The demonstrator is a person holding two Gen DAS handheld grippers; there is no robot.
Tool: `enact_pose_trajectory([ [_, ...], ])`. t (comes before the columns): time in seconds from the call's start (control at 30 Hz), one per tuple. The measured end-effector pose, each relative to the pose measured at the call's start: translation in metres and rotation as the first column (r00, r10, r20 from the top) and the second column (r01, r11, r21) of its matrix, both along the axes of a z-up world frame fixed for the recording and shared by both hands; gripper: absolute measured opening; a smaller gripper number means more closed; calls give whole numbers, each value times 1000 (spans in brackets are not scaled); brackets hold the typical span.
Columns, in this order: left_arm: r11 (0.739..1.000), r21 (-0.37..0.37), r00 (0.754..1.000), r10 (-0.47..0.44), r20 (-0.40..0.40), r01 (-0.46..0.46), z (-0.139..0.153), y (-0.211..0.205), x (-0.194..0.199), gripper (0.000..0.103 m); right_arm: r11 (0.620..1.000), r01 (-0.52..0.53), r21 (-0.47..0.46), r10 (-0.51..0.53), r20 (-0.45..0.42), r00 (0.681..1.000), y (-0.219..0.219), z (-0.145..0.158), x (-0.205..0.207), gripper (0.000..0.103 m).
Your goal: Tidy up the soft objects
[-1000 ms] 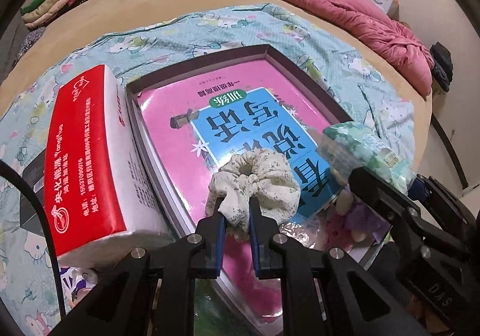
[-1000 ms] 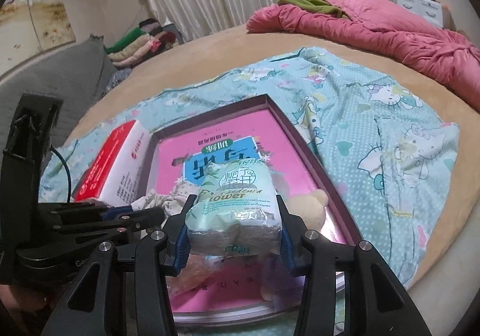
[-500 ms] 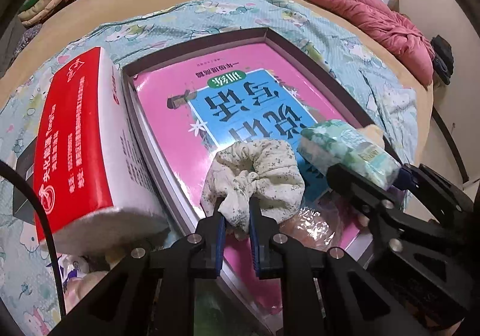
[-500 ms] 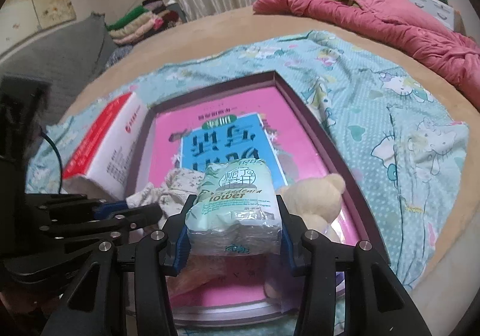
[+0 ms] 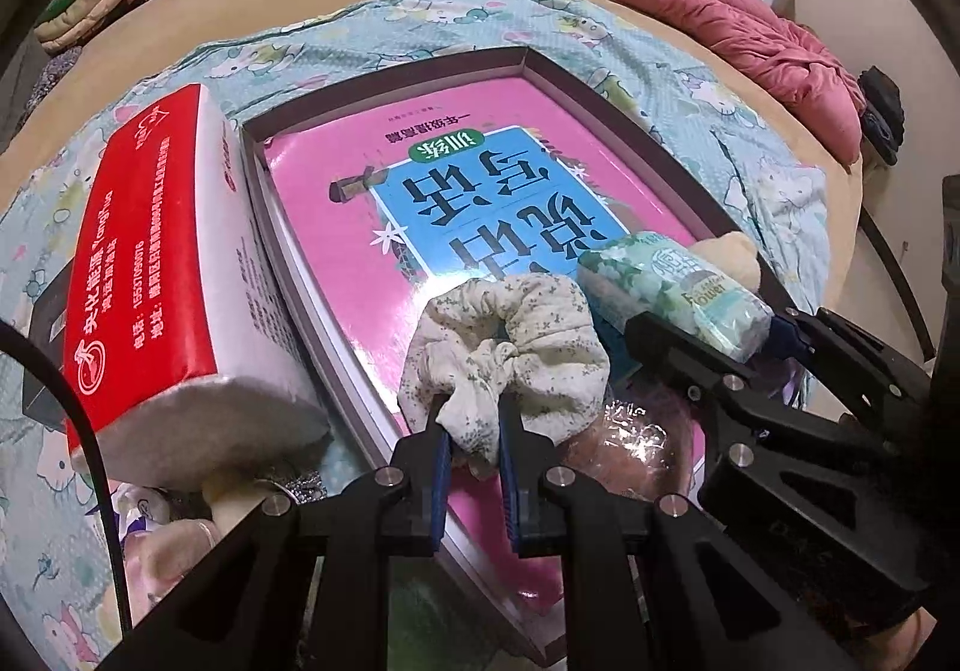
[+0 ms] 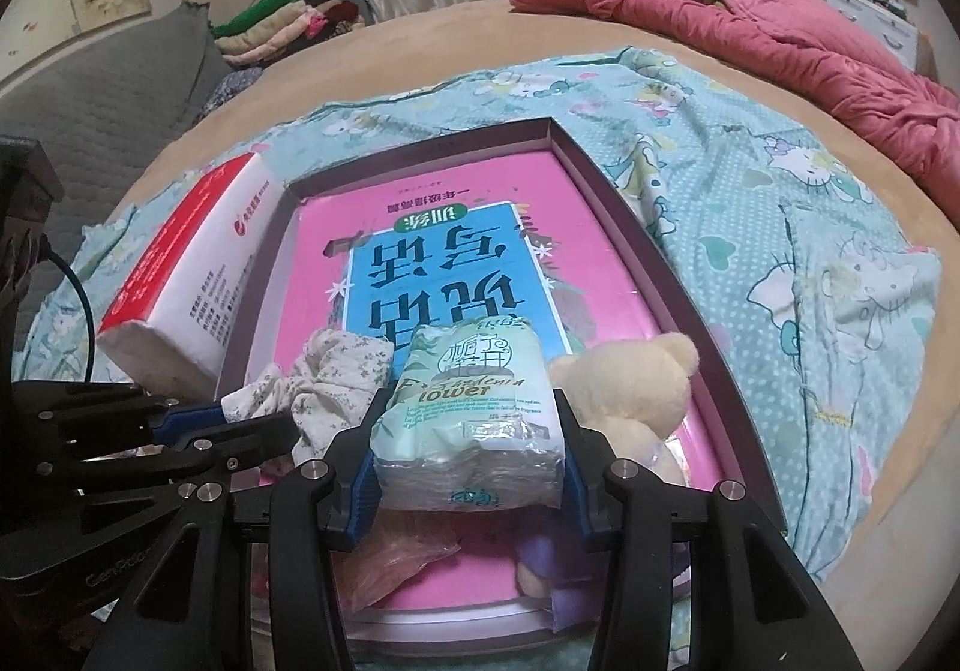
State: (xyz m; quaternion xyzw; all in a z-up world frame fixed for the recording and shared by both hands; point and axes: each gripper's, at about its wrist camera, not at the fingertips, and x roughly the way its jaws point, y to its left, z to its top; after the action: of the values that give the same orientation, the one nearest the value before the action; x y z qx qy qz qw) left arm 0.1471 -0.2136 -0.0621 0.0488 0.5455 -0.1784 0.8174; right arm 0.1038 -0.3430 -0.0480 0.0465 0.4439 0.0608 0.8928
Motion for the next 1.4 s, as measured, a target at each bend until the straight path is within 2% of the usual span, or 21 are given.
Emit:
enact_pose_trajectory([
  [0.5,1000,3,1000,-2,6,2,1,-2,-1,15,999,6,32,-6,2,1000,-3,1,-1,53],
  [0.77,1000,-9,1000,1,11,-1,4,-1,-3,16,999,20,40,-21,22,1000,-6,6,-3,61],
  [1.0,1000,-23,1000,3,13,-3,9,0,-5,20,997,59,56,-63,58,996,-15,13,-7,64],
  [1.4,999,-45,999,0,41,2,27,5,-16,40,995,71,66,-77,99,992,-18,21,-10,65],
])
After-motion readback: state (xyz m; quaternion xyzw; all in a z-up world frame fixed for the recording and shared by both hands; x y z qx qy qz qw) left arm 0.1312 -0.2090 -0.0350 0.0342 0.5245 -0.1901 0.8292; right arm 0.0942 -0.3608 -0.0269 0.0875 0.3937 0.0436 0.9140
